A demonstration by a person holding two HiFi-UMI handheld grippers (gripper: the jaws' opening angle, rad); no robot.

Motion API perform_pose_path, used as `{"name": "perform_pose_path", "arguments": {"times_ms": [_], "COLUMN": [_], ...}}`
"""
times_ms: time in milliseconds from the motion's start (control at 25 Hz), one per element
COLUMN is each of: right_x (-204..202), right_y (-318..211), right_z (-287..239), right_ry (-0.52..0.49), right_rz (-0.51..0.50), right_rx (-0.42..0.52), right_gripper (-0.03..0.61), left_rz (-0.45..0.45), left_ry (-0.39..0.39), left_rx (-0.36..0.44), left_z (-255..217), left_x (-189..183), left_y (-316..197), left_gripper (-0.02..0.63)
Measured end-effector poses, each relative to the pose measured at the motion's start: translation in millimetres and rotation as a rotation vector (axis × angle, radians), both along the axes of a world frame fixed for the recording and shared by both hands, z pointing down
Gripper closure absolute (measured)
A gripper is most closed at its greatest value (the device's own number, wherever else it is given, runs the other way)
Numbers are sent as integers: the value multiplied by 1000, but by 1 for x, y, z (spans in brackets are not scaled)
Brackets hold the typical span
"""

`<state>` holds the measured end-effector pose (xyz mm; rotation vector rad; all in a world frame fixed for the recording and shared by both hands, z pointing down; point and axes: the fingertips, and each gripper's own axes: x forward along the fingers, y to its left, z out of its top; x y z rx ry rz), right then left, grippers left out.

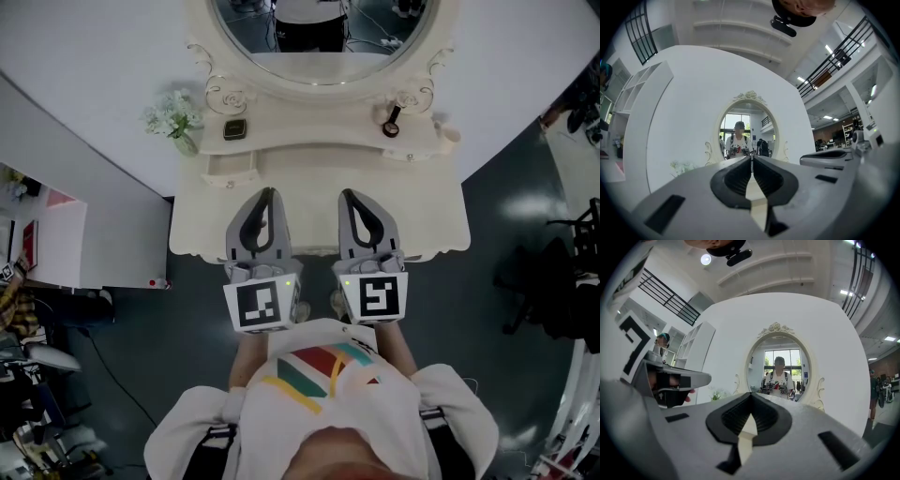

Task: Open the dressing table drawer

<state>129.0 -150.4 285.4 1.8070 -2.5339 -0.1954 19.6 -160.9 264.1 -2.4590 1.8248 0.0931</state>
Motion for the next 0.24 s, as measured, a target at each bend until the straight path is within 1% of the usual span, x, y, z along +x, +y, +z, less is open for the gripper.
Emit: {"name": "perform_pose_path", "arguments": {"times_ms": [240], "right_x": [-3], "right_y": [-1], "right_z": [5], "right_ry": [0], "right_rz": [-3], "right_rx": [-13], "right_gripper": [578], "left_rz": [14], "left_ry": [-15], "left_rx": [3], "left_z": [10], "left_x": [0], "left_y": [0], "left_gripper": [598]}}
